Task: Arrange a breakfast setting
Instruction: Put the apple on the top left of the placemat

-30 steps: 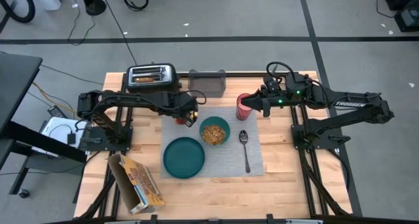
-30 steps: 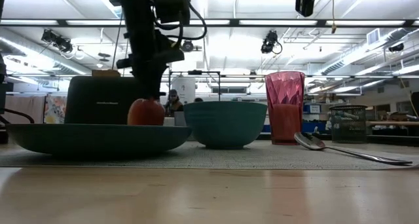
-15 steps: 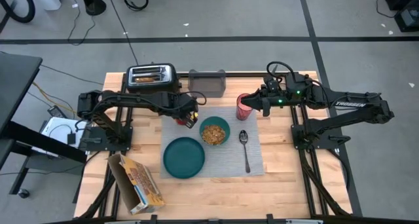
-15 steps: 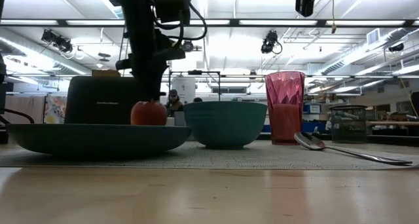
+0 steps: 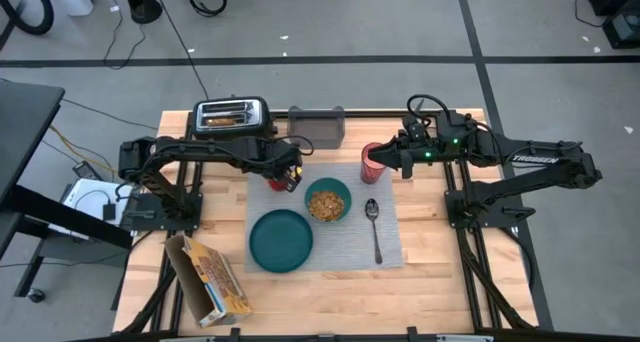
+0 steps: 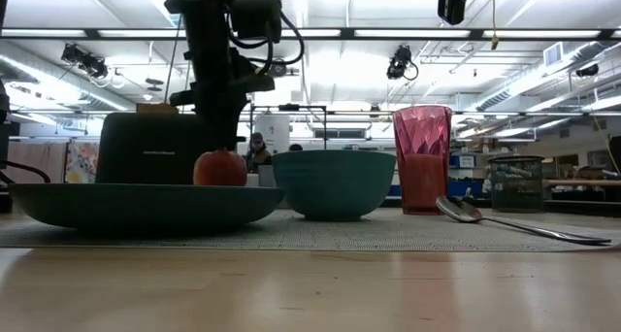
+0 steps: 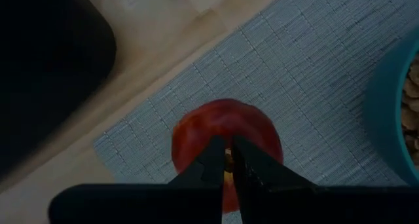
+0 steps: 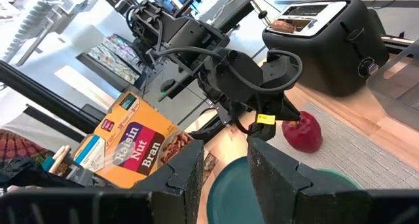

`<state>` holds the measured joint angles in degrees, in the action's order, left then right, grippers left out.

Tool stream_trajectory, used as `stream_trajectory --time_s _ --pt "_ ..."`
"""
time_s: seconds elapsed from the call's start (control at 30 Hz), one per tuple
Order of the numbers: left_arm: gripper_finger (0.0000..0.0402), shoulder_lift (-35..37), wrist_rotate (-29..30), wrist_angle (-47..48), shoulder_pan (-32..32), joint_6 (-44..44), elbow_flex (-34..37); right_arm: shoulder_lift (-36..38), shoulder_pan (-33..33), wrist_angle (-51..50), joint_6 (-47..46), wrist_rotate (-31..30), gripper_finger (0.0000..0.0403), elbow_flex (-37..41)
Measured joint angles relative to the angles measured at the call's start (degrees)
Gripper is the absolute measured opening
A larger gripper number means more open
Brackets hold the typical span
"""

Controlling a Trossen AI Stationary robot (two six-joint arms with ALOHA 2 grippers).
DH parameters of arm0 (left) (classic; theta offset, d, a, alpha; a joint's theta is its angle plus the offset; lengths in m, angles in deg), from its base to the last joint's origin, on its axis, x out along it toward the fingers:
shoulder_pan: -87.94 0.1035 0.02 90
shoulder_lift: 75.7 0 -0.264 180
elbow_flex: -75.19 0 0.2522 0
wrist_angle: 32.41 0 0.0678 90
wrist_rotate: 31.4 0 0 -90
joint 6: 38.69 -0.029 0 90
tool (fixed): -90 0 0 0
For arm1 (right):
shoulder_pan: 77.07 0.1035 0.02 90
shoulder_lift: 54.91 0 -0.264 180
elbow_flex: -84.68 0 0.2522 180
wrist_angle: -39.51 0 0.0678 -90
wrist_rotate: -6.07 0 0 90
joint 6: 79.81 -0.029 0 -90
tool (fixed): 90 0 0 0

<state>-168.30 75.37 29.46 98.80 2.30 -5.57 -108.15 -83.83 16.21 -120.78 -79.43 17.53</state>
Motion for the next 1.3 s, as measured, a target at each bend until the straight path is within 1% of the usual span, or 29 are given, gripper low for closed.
stream_trajectory --time_s 0.1,0.37,0.6,0.93,1.23,1.3 --pt "0.0023 0.0 -1.5 0.0 0.3 -0.1 0.0 0.0 0.0 0.0 0.0 0.0 0.0128 0.0" --pt "0.0023 -0.1 -1.4 0.2 0.8 -1.0 0.0 0.0 0.0 0.0 0.1 0.0 0.0128 0.0" --pt "0.0038 -0.2 -1.7 0.2 0.8 -1.1 0.0 0.0 0.0 0.0 -0.6 0.1 0.0128 0.0" --pt "0.0081 -0.2 -1.7 0.2 0.9 -1.1 0.0 0.0 0.0 0.0 -0.8 0.1 0.0129 0.0" --pt "0.0127 -0.1 -1.7 0.2 0.9 -1.2 0.0 0.0 0.0 0.0 -0.1 0.1 0.0129 0.0" --pt "0.0140 0.0 -2.6 0.2 0.9 -1.2 0.0 0.0 0.0 -0.1 0.0 0.1 0.0129 0.0"
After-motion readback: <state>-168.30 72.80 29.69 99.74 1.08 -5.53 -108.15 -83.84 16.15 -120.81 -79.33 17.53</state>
